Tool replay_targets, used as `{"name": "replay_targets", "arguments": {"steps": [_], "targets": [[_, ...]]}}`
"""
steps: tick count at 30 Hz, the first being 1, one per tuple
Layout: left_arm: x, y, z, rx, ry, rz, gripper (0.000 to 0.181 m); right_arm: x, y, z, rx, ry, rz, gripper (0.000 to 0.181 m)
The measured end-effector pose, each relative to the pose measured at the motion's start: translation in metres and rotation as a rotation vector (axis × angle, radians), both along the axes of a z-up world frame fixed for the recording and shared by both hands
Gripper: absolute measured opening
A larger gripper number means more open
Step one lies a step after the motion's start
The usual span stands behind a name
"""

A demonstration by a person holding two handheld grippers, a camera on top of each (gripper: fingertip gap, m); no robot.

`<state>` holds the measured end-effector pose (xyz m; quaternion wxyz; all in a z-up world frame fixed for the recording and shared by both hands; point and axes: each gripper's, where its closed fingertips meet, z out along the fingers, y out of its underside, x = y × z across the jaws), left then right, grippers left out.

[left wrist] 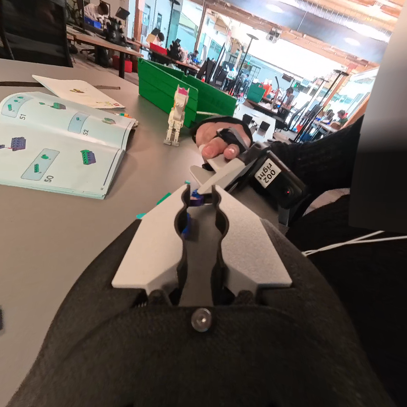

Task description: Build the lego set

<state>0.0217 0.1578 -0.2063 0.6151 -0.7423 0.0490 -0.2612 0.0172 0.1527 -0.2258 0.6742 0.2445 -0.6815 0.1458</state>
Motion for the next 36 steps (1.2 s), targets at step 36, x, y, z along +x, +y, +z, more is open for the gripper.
{"name": "replay_targets", "arguments": {"steps": [36], "targets": [[-0.02, -0.005, -0.072, -0.354, 0.487, -0.067, 0.015, 0.008, 0.017, -0.053, -0.636, -1.239, -0.146, 0.034]]}}
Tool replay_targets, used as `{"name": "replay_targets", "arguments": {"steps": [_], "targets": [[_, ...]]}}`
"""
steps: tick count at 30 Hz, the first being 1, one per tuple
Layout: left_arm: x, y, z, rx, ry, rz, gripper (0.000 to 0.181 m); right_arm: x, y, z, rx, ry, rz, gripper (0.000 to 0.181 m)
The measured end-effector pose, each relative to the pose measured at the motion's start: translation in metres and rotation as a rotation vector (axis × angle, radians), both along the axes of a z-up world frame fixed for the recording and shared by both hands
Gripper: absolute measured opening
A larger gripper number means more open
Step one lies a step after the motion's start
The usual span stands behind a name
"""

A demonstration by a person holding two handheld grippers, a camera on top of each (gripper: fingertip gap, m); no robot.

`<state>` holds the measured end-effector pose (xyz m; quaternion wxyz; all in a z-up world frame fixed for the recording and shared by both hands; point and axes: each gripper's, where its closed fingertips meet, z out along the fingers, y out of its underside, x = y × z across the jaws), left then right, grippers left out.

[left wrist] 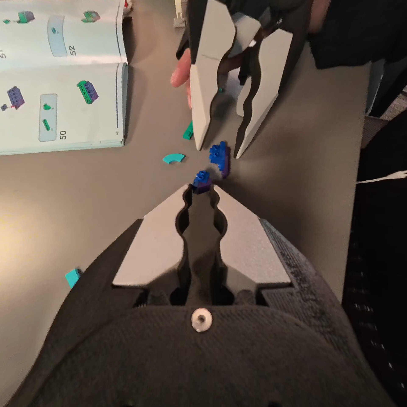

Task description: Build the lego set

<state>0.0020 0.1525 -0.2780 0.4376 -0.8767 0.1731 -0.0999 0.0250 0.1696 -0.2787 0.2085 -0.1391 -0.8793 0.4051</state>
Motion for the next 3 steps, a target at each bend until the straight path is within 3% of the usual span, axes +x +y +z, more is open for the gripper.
{"name": "replay_targets", "arguments": {"steps": [3], "targets": [[0.0005, 0.0003, -0.0061, -0.041, 0.009, -0.006, 0.015, 0.0006, 0.0004, -0.0027, -0.003, -0.047, -0.002, 0.026]]}}
